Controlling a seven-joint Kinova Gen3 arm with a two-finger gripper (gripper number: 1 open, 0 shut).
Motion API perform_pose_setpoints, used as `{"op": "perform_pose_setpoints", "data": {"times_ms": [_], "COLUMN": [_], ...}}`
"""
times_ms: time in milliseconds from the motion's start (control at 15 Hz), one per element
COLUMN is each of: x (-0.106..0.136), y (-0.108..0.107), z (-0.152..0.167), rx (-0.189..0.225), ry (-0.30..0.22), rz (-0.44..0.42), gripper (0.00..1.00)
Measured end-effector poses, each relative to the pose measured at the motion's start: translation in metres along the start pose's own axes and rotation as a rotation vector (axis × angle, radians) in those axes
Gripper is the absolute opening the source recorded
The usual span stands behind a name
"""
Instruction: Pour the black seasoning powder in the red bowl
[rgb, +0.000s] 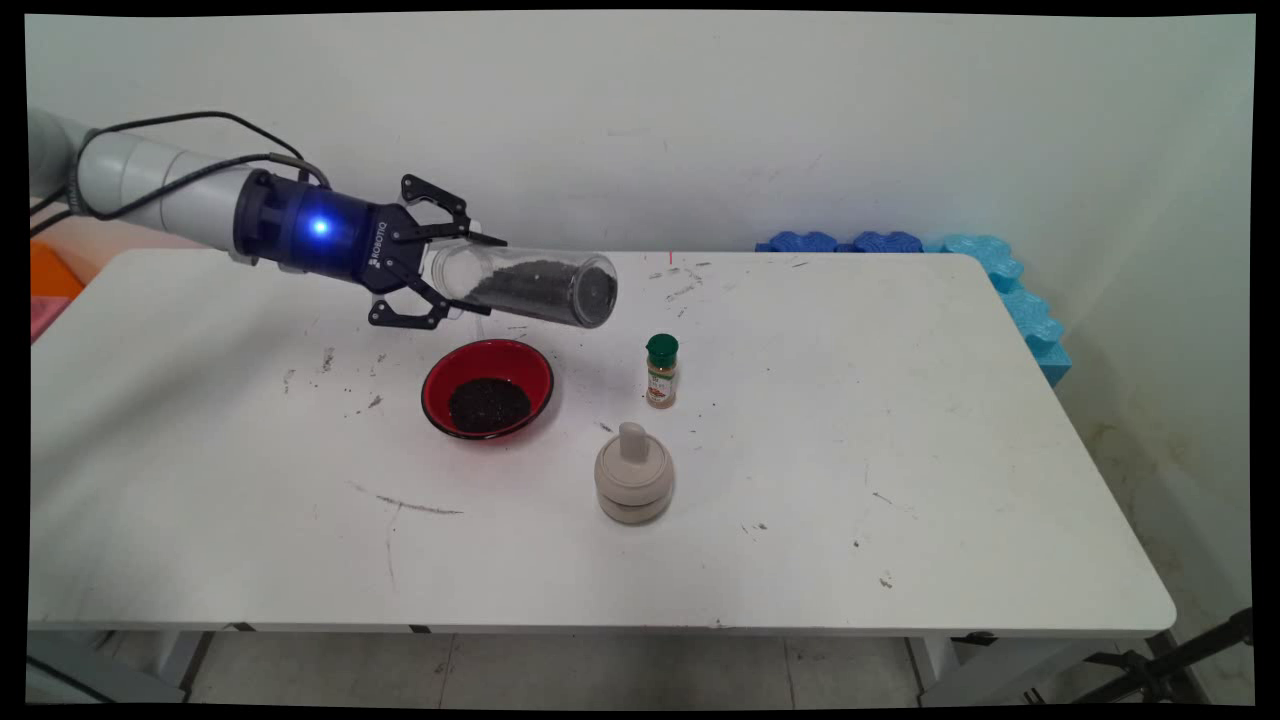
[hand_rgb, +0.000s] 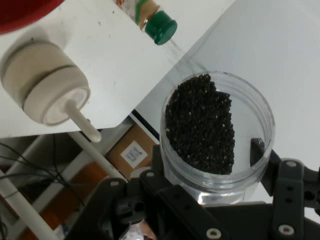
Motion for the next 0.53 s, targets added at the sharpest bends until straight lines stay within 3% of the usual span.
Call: {"op": "perform_pose_setpoints", "data": {"times_ms": [533], "x": [-0.0008], "y": [0.0055], "z": [-0.0017], "rx": [0.014], "ry": [0.016], "rz": [0.152], "gripper": [0.0]}}
